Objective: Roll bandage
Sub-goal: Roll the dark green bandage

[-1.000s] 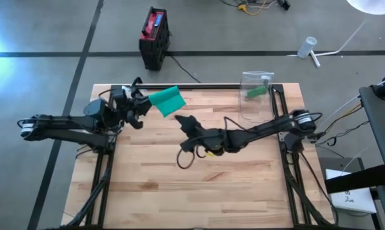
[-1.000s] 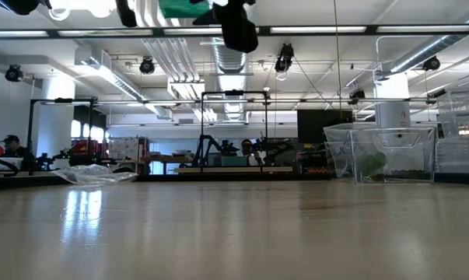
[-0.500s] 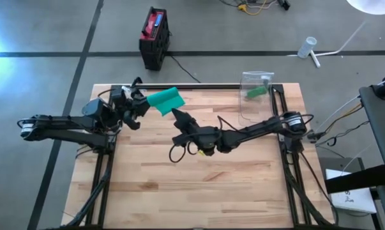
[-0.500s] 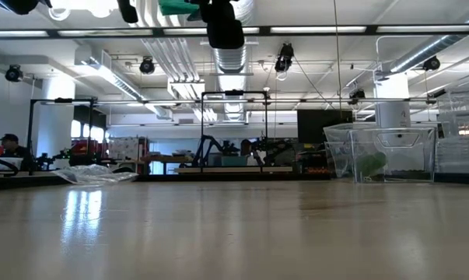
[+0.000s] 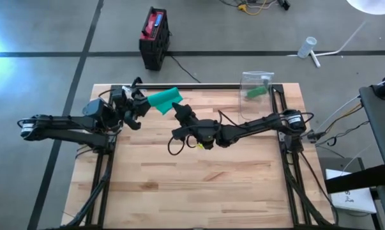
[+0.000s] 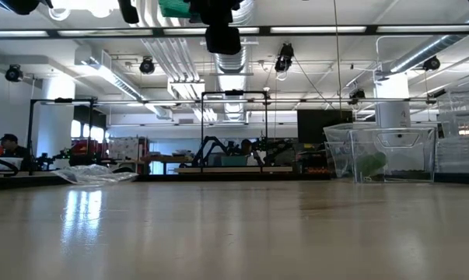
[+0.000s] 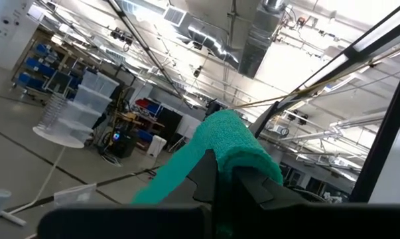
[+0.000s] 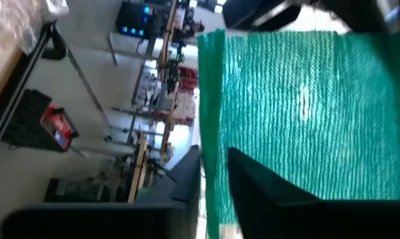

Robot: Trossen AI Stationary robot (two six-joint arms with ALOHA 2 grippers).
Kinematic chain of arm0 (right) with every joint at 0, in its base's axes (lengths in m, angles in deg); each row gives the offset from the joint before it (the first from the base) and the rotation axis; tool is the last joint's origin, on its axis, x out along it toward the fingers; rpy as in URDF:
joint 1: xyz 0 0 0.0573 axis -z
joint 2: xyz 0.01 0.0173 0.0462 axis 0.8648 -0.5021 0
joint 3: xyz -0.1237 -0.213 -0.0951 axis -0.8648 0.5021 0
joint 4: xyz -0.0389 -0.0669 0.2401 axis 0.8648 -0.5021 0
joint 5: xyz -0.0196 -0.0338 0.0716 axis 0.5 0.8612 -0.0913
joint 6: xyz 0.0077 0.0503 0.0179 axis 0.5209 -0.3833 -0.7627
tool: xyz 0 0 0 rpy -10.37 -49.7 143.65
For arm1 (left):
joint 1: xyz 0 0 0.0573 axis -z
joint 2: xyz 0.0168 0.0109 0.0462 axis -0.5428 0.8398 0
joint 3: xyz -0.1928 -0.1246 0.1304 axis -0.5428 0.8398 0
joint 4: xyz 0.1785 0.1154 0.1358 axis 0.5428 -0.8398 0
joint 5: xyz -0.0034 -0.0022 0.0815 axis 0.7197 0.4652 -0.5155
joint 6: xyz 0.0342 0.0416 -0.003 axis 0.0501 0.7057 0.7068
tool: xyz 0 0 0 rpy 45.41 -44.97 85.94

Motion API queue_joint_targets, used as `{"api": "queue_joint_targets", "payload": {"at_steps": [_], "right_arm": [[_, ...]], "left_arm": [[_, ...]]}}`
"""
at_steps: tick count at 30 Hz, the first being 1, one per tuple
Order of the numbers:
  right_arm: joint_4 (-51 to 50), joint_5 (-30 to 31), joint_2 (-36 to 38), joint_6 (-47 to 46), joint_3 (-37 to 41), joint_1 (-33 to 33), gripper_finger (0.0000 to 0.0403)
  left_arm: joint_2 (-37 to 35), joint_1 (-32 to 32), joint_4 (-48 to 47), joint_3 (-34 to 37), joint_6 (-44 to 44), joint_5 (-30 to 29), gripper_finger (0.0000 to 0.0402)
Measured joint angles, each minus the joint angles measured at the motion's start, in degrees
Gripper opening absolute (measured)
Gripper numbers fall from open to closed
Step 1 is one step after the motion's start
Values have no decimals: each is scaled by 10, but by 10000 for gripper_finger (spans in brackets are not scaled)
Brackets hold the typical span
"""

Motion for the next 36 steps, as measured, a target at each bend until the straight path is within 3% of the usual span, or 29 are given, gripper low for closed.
{"api": "queue_joint_targets", "payload": {"at_steps": [5, 12, 21, 25, 36], "right_arm": [[0, -5, 0, -2, 0, 0, 7], [0, 34, 0, -12, 0, -38, 2], [-1, 34, 41, -28, 1, -91, 1], [-46, 33, 69, -38, 1, -109, 1], [-81, -44, 94, -146, 1, -115, 0]], "left_arm": [[-2, 0, 0, 0, 1, 0, 9], [-13, 0, -27, 0, 49, 0, 9], [-33, 0, -96, 0, 86, -1, 9], [-48, 0, -106, 0, 87, -1, 9], [-29, -1, -151, 0, 122, -22, 9]]}}
